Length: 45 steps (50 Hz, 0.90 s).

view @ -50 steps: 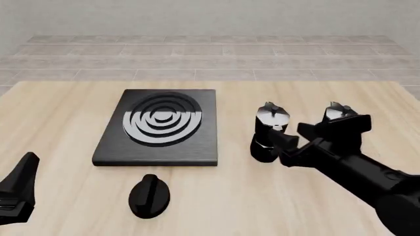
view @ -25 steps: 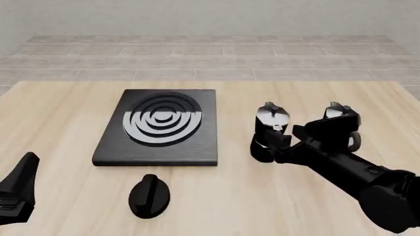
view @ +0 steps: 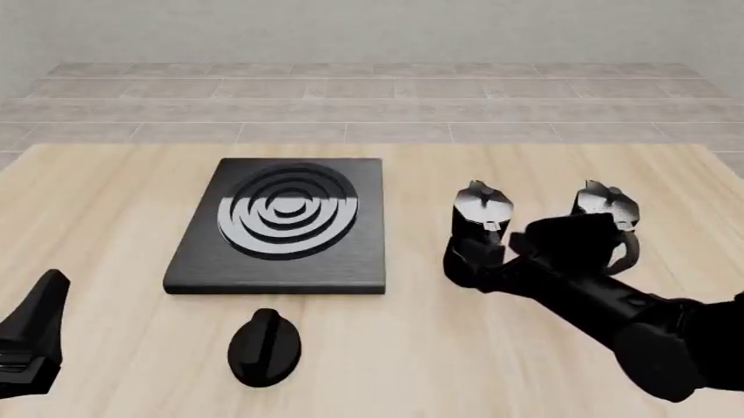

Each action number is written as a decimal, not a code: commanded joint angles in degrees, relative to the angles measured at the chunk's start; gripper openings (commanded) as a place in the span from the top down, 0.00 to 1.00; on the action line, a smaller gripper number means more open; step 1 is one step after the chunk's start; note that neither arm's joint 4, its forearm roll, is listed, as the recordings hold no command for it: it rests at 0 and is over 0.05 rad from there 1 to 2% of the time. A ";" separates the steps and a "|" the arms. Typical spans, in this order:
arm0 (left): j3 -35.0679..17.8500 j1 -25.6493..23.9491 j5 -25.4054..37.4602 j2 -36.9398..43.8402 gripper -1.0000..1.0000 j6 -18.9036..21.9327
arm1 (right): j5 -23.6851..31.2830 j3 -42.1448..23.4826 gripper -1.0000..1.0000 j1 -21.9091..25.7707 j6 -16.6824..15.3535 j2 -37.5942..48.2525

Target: Put both moka pots on the stove.

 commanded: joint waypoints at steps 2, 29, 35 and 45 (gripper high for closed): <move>0.00 0.00 0.00 0.00 0.00 0.00 | -0.65 -0.66 0.00 0.42 1.35 3.07; 0.00 0.00 0.00 0.00 0.00 0.00 | -2.90 -1.53 1.00 -0.48 1.20 5.54; 0.00 0.00 0.00 0.00 0.00 0.00 | -3.55 -1.26 1.00 -0.80 0.29 4.75; 0.00 0.00 0.00 0.00 0.00 0.00 | -6.20 -0.01 1.00 -2.83 -4.83 -1.96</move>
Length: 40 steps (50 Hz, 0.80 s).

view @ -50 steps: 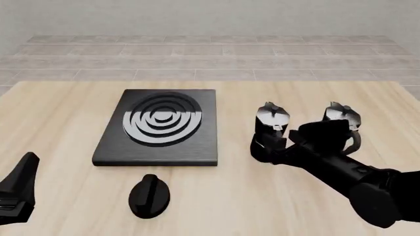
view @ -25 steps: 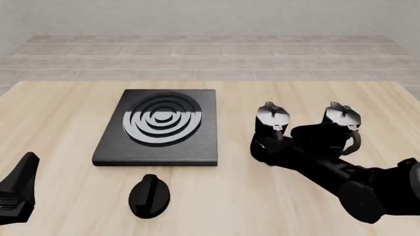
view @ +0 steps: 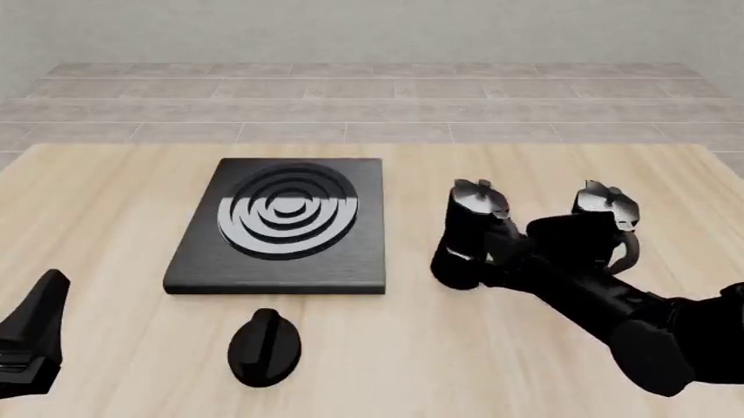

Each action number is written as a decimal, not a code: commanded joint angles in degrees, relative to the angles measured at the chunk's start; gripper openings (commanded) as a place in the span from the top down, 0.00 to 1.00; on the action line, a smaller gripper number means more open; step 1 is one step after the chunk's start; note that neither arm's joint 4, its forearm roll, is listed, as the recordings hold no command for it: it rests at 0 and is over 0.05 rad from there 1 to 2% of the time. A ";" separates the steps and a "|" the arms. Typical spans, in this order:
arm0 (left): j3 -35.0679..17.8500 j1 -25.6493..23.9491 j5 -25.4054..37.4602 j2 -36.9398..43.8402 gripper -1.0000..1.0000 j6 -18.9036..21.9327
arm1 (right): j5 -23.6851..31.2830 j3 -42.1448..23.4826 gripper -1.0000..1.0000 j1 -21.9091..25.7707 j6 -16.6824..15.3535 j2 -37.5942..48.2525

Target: Put both moka pots on the stove.

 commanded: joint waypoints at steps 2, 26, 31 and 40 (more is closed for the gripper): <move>0.00 0.00 0.00 0.00 0.00 0.00 | -3.22 0.92 1.00 -1.11 -3.57 -6.38; 0.00 0.00 0.00 0.00 0.00 0.00 | -4.62 -3.73 1.00 2.21 -4.75 -13.24; 0.00 0.00 0.00 0.00 0.00 0.00 | -4.07 -6.64 1.00 4.29 -5.05 -11.61; 0.00 0.00 0.00 0.00 0.00 0.00 | -4.55 -11.78 1.00 8.34 -7.33 -9.02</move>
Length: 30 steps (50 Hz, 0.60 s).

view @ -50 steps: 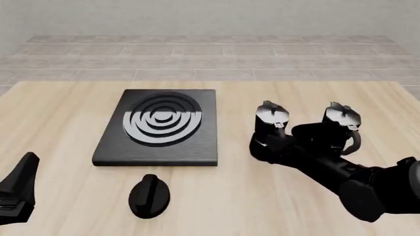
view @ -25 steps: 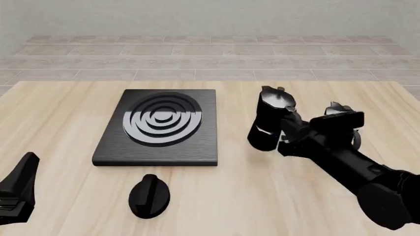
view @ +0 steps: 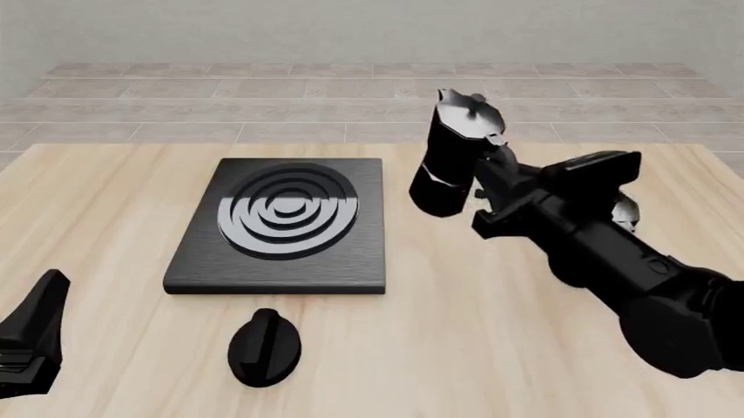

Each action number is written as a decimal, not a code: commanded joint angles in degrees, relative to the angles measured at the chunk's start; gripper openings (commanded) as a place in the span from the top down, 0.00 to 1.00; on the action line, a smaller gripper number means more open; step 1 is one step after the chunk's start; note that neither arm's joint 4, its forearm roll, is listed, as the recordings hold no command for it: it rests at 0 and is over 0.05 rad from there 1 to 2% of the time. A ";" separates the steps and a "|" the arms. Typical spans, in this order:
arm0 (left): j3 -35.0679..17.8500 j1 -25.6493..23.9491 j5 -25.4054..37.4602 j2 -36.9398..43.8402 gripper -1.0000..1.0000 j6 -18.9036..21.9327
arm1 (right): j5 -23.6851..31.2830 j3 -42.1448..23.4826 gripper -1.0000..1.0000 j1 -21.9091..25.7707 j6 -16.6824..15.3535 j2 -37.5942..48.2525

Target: Put both moka pots on the stove.

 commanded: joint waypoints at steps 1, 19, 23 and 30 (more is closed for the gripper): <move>0.00 0.00 0.00 0.00 0.00 0.00 | -0.51 -8.60 1.00 4.33 -1.88 2.39; 0.00 0.00 0.00 0.00 0.00 0.00 | 2.37 -24.74 1.00 8.86 -4.94 13.88; 0.00 0.00 0.00 0.00 0.00 0.00 | 2.96 -27.24 1.00 10.51 -5.40 15.82; 0.00 0.00 0.00 0.00 0.00 0.00 | 4.61 -33.42 1.00 12.69 -6.03 20.38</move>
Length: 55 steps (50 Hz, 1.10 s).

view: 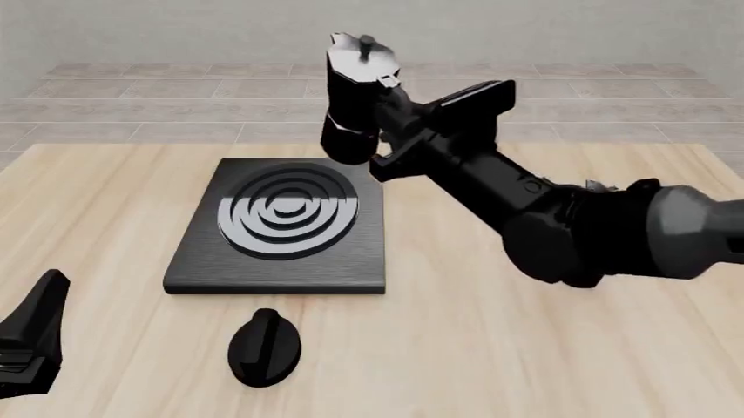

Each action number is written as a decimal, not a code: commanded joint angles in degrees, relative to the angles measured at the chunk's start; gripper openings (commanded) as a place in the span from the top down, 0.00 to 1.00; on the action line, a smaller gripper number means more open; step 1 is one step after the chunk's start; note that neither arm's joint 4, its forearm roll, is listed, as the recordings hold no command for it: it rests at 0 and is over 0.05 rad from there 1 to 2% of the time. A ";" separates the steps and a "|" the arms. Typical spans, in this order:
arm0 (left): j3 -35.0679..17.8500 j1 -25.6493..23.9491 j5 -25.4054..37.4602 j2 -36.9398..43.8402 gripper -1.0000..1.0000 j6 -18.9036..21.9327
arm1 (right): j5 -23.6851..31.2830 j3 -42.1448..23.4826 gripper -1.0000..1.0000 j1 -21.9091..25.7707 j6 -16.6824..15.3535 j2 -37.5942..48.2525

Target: Put both moka pots on the stove.

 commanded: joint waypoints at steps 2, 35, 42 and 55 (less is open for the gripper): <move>0.00 0.00 0.00 0.00 0.00 0.00 | 1.60 -10.67 1.00 3.73 -1.04 5.87; 0.00 0.00 0.00 0.00 0.00 0.00 | 4.84 -23.50 1.00 8.17 1.52 17.86; 0.00 0.00 0.00 0.00 0.00 0.00 | 4.94 -24.74 1.00 9.08 2.14 19.25; 0.00 0.00 0.00 0.00 0.00 0.00 | 5.65 -27.47 1.00 9.94 2.87 21.78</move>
